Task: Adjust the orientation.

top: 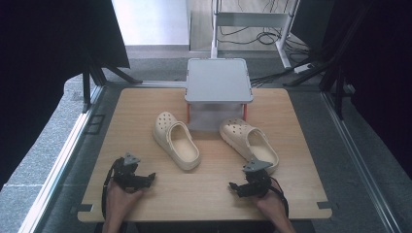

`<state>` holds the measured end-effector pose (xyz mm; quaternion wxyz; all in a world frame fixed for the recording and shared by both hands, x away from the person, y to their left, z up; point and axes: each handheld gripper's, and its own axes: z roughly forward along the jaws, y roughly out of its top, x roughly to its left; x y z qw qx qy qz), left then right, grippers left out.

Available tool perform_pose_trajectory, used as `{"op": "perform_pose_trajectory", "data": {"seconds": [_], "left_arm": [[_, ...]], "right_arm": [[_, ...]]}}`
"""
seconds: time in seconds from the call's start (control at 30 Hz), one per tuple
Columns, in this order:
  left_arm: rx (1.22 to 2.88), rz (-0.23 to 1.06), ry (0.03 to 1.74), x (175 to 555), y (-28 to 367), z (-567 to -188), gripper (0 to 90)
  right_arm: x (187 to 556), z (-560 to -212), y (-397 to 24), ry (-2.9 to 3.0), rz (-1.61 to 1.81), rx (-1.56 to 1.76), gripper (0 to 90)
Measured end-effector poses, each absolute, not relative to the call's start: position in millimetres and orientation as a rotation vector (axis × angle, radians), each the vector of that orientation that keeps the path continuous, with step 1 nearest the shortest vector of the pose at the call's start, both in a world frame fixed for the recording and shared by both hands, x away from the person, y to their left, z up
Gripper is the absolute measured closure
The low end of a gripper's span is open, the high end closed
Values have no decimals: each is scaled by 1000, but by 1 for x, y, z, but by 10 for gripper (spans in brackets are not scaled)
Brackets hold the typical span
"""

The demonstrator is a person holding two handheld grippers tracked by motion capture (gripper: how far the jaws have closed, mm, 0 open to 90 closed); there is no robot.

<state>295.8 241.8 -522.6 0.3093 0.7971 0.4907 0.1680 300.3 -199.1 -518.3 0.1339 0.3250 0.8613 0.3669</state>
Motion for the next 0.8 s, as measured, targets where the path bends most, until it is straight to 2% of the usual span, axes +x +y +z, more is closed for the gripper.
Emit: {"op": "perform_pose_trajectory", "data": {"seconds": [0.53, 0.8], "left_arm": [[2110, 443, 1294, 297, 241, -523, 0], [2109, 443, 1294, 297, 241, -523, 0]], "right_arm": [[300, -518, -199, 2497, 1060, 942, 126], [300, -519, -197, 2517, 1050, 932, 59]]}}
